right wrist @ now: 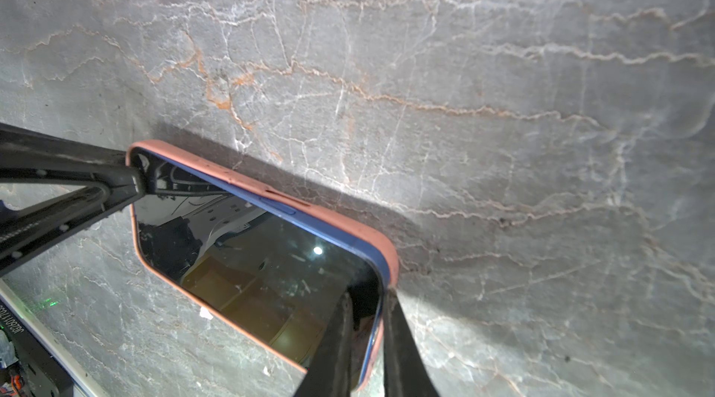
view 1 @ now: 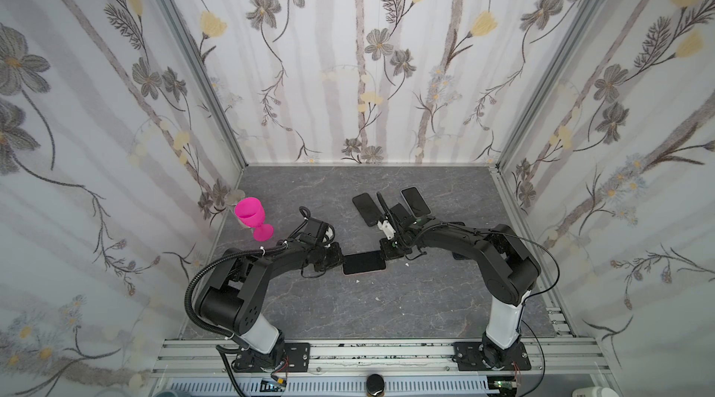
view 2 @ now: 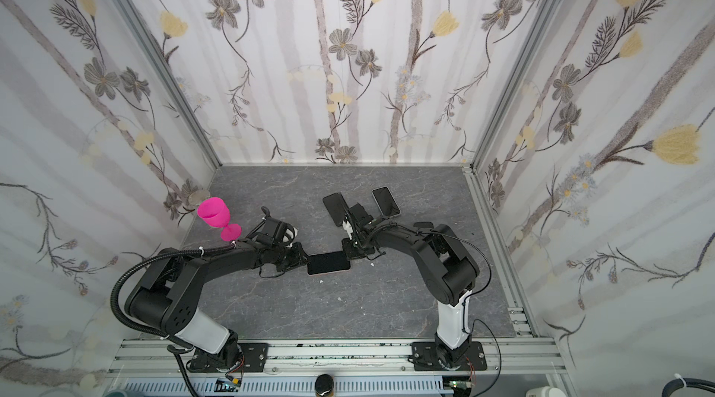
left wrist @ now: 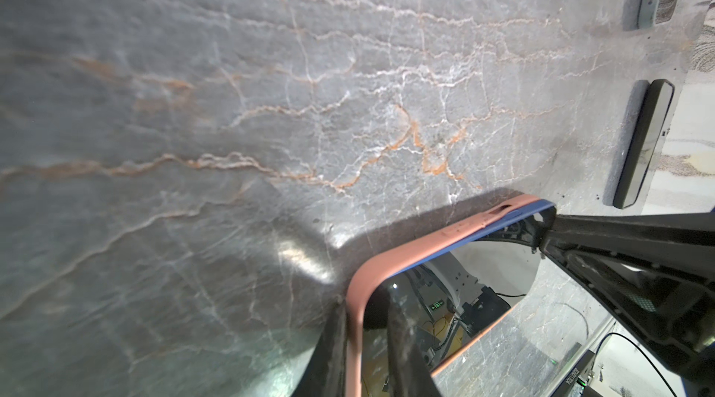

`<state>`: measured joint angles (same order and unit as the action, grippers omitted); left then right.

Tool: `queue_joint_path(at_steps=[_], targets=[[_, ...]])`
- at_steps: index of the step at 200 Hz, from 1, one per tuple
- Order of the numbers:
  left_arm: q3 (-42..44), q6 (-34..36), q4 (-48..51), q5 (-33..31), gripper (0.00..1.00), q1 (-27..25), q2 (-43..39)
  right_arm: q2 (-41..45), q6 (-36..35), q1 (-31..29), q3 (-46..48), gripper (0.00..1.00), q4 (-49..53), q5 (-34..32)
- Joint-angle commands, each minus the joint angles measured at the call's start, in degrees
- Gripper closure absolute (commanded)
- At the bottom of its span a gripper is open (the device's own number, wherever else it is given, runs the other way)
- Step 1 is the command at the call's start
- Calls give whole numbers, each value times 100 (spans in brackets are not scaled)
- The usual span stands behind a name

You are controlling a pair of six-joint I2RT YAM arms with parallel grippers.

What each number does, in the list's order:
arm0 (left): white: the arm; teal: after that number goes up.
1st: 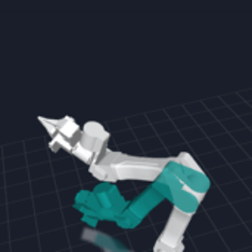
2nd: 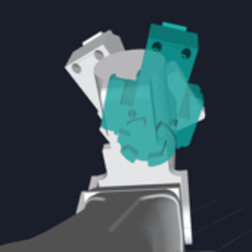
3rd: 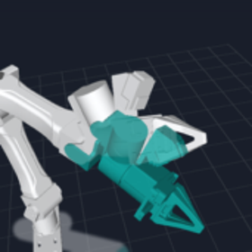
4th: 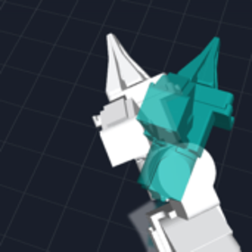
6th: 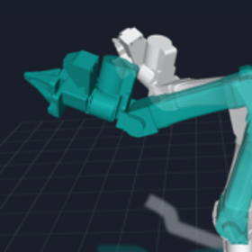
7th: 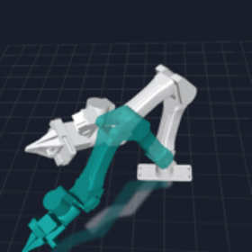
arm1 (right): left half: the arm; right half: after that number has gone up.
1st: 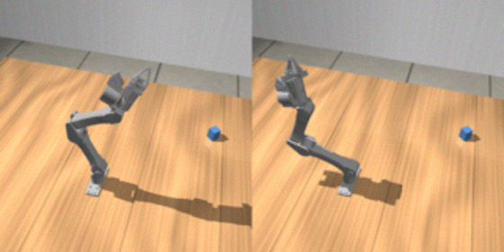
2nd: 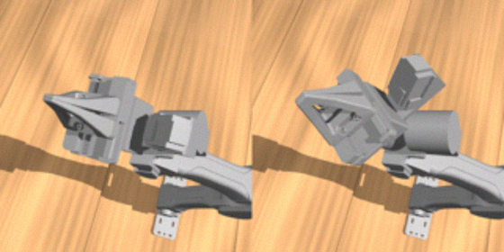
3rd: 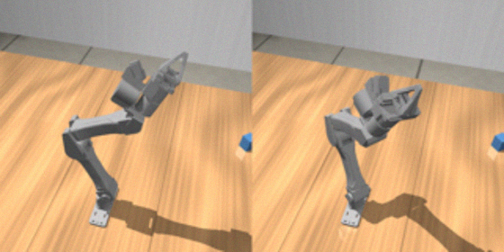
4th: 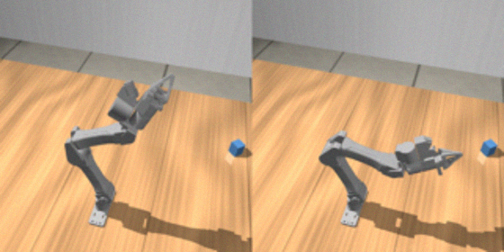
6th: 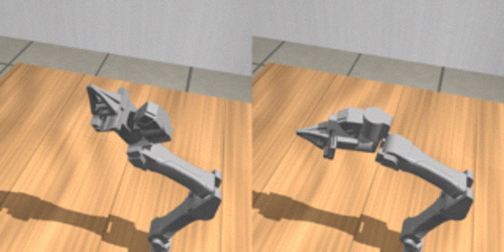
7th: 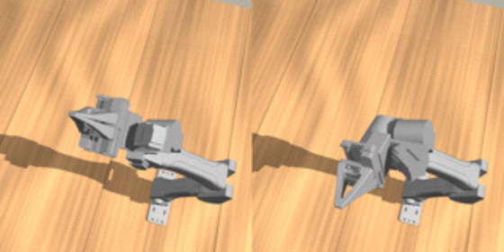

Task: Put the phone into the phone case
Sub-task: 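Press the phone's edges into the pink case rim with both grippers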

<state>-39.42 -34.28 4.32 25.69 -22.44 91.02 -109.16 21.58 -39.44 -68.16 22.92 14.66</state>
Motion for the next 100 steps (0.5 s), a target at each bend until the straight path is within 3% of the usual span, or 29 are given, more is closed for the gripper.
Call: queue_joint_path(at_steps=[1, 58, 100], targets=[[52, 40, -75, -117, 81, -15, 35, -208, -66, -73, 90, 85, 244, -267], [118, 16, -114, -113, 82, -42, 38, -523, -172, -331, 207, 87, 613, -912], [170, 18, -130, -117, 83, -50, 29, -736, -173, -450, 214, 85, 719, -1021]])
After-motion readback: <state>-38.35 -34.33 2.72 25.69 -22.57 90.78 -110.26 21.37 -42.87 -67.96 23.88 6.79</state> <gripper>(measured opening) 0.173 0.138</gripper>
